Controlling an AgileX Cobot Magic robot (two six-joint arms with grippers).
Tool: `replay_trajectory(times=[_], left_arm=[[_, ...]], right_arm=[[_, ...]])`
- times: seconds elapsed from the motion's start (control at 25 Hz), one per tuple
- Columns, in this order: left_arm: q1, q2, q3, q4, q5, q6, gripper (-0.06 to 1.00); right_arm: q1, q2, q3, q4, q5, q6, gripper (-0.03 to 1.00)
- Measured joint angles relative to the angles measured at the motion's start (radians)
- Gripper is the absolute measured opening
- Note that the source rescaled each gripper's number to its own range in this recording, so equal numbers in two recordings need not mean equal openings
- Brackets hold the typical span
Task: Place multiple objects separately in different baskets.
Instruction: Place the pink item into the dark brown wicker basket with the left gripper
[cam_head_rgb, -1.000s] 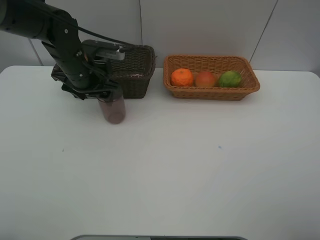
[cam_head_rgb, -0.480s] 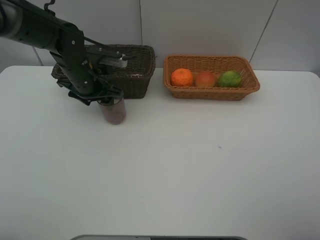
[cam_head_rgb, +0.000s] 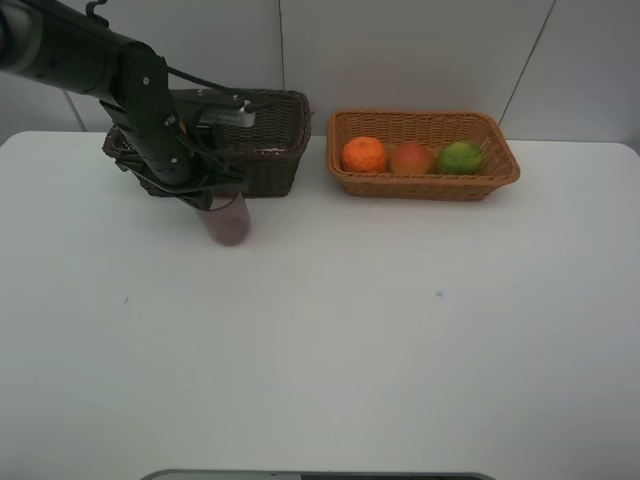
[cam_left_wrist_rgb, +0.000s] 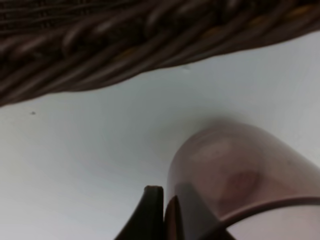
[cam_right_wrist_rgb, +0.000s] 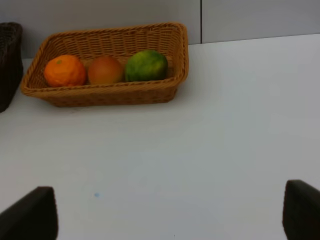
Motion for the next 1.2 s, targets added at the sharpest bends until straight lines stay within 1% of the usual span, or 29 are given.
replay_trajectory(times=[0.4,0.52,0.68,0.8,0.96,1.08,1.2], left_arm=[[0.000,0.000,0.000,-0.001,0.000,0.000,0.00],[0.000,-0.012,0.000,-0.008,0.019,0.000,0.00],[0.000,-0.088,0.001,-0.014,0.055,-0.003,0.00],[0.000,-0.176,-0.004,-0.016,0.057,-0.005,0.00],[0.000,-0.216,-0.086,-0.006,0.074,-0.005,0.00],[0.000,-0.216,-0.158,0.026,0.072,-0.005,0.00],[0.000,-0.209,-0.218,0.066,0.043,-0.005,0.00]], right_arm=[[0.000,0.000,0.000,0.000,0.000,0.000,1.00],[0.000,0.000,0.000,0.000,0.000,0.000,1.00],[0.000,0.000,0.000,0.000,0.000,0.000,1.00],[0.000,0.000,0.000,0.000,0.000,0.000,1.00],[0.000,0.000,0.000,0.000,0.000,0.000,1.00],[0.000,0.000,0.000,0.000,0.000,0.000,1.00],[0.000,0.000,0.000,0.000,0.000,0.000,1.00]])
